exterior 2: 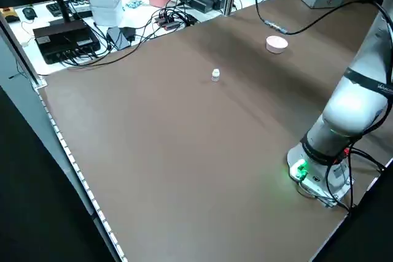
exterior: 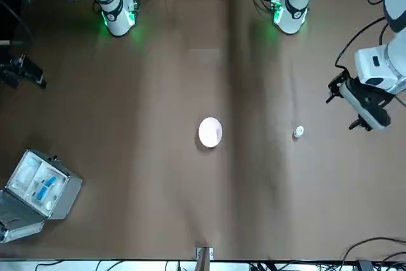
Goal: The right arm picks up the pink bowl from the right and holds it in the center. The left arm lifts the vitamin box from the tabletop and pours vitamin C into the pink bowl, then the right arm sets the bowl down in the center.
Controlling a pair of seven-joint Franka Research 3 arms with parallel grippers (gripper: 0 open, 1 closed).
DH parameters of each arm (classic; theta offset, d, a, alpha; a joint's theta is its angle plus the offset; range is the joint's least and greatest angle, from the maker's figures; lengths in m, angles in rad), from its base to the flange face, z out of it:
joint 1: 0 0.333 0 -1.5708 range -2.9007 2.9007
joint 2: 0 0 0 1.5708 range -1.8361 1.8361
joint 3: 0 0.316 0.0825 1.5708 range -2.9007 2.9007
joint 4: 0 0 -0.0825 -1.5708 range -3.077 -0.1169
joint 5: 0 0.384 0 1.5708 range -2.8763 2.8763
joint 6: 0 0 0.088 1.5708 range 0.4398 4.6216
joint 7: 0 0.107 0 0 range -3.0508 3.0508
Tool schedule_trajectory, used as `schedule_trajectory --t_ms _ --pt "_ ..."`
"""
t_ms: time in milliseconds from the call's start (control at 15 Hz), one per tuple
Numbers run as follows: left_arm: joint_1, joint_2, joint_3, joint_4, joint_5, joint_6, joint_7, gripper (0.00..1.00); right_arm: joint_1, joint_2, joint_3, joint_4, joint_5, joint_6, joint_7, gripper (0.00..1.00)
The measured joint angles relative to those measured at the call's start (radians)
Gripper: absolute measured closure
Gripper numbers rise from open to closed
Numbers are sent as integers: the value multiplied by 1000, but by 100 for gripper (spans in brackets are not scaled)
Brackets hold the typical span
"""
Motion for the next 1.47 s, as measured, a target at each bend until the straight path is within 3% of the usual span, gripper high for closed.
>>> schedule_trajectory --t_ms 267,533,800,1133,1467 --pt "0 -19 0 -29 21 0 -199 0 -1 -38 -1 -2 1 -49 39 0" --pt "0 -19 0 -42 41 -5 -239 0 -1 -37 -3 -2 1 -78 39 0" --pt "0 -34 0 -38 42 -56 -461 1 -1 -37 -1 -2 1 -119 39 0" --pt "-25 -81 -56 54 139 -186 -599 0 0 -37 1 -2 1 -116 39 0" --pt "-25 -92 -55 79 144 -210 -772 0 -1 -37 -1 -2 1 -91 39 0"
